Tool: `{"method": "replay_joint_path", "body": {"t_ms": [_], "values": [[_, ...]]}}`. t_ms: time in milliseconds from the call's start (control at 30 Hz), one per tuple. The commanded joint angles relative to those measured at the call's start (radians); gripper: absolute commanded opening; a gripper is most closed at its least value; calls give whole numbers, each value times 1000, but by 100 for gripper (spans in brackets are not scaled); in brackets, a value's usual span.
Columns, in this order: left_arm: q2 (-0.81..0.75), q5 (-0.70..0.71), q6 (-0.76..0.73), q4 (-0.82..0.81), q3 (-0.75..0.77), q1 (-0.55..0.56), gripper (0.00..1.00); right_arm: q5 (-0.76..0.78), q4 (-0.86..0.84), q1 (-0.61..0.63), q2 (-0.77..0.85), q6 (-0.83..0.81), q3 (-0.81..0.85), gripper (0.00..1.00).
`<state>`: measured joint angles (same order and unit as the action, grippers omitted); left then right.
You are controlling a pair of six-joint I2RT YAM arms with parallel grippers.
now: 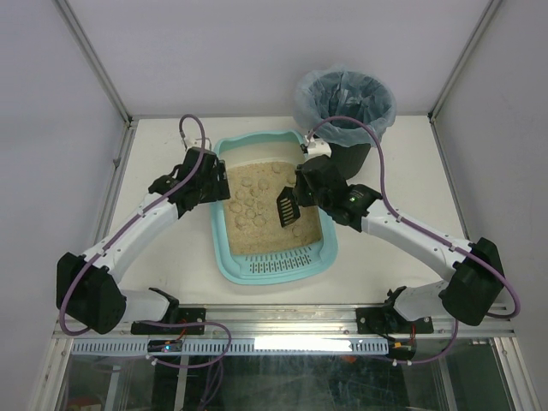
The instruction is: Clean the litter box
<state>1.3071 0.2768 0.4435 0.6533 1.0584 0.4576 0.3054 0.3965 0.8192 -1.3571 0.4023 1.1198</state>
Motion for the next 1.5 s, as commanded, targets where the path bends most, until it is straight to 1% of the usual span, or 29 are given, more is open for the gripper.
{"method": "replay_joint_path", "body": {"t_ms": [0,33,100,200,367,433,500,633,800,900,1067,1167,1333,1400,1467], "values": [[-31,88,-45,12,75,-19,67,-8,-46,-3,14,7,17,0],[-27,86,-49,14,78,-18,67,-13,-47,-2,13,7,16,0],[-17,34,-57,1,75,-19,66,-23,-52,-2,11,9,12,0],[14,-74,-73,-30,74,-18,60,-29,-56,-3,9,13,9,0],[72,-86,-103,-31,97,-19,51,-21,-68,-2,12,28,5,0],[85,-109,-114,-40,99,-19,46,-4,-67,-3,7,40,8,0],[95,-130,-127,-50,98,-18,43,24,-49,-9,-4,57,20,0],[100,-138,-158,-72,83,-18,43,81,-16,-22,-21,75,61,0],[95,-133,-193,-102,47,-19,48,165,67,-22,-68,51,148,0],[96,-170,-201,-127,24,-19,50,190,124,-20,-113,29,207,0],[106,-222,-207,-138,11,-19,49,248,210,-21,-178,17,280,0],[111,-247,-213,-139,5,-19,47,253,260,-21,-219,15,320,0],[112,-265,-217,-142,2,-17,46,257,319,-20,-261,27,373,0],[110,-265,-217,-142,1,-17,45,243,302,-21,-257,24,373,0],[109,-265,-218,-142,0,-17,46,200,247,-21,-237,12,364,0]]}}
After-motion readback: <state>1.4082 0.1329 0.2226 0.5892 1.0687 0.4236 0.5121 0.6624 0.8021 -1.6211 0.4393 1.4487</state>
